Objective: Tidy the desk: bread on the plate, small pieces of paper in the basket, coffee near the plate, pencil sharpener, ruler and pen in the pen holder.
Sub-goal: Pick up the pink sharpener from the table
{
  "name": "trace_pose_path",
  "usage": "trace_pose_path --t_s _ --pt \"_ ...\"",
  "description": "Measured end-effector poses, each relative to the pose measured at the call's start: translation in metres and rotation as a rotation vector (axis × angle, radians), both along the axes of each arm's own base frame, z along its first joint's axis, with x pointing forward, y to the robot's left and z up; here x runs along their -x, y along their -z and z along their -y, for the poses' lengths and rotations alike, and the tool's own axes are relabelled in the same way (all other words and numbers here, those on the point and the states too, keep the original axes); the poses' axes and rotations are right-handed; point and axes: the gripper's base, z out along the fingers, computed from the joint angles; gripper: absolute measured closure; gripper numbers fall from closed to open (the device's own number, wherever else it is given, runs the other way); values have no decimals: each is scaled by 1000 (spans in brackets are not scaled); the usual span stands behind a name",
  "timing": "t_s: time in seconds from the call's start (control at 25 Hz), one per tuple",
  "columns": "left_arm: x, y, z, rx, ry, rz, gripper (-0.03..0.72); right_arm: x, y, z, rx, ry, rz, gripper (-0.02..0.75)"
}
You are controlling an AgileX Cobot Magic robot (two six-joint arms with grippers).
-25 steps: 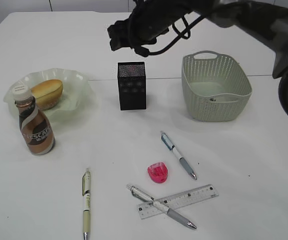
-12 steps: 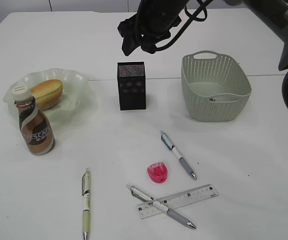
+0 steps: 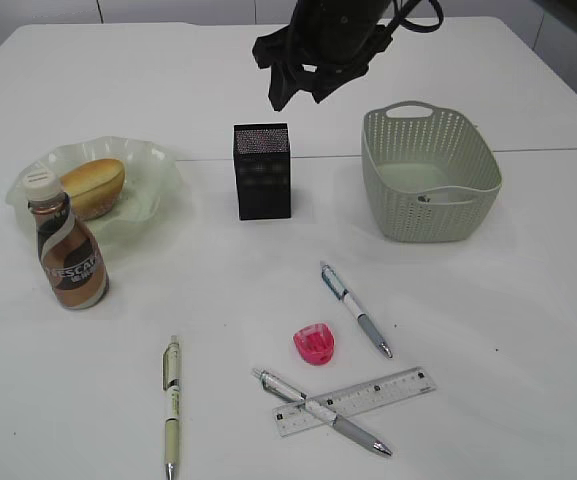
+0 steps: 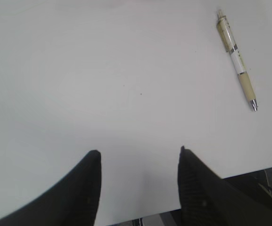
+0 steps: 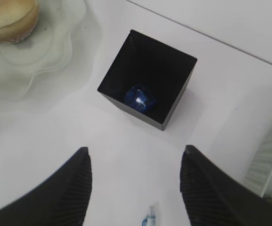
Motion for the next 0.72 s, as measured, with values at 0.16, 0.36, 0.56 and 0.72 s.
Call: trace_pose_path --t_s 0.16,0.36,0.56,0.72 --pt "0 0 0 2 0 0 300 18 -1 7 24 8 -71 299" --pt "0 0 2 20 -1 -5 300 49 6 19 60 33 -188 299" --pt "0 0 2 24 -1 -6 300 91 17 21 86 80 -319 299" --pt "0 0 2 24 -1 -6 300 124 31 10 119 79 -403 299"
